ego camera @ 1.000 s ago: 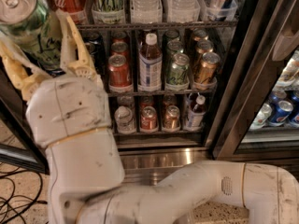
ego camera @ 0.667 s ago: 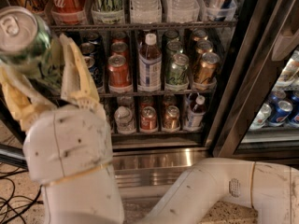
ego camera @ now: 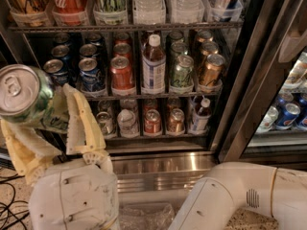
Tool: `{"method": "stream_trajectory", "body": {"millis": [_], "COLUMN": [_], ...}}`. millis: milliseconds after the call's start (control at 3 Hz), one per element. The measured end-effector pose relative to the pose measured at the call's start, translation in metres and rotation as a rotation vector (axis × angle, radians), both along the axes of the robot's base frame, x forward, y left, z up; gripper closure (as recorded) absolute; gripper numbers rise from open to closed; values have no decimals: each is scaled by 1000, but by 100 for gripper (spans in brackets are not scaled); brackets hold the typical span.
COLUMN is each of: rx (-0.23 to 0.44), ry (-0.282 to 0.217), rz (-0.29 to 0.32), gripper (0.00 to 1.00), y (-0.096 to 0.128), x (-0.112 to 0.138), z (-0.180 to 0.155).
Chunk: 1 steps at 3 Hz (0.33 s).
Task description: Pick green can from top shelf of fridge
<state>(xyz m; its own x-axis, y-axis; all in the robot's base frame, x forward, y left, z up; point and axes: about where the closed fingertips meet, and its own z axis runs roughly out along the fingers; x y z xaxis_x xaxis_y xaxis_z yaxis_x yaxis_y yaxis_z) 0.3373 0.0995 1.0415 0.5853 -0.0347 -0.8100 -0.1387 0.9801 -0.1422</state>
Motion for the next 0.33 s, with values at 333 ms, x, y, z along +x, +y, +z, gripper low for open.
{"method": "stream_trajectory", "body": {"millis": [333], "rx": [-6], "ry": [-18], "rz": [11], "gripper": [100], "y": [3], "x": [-6], "z": [3]}}
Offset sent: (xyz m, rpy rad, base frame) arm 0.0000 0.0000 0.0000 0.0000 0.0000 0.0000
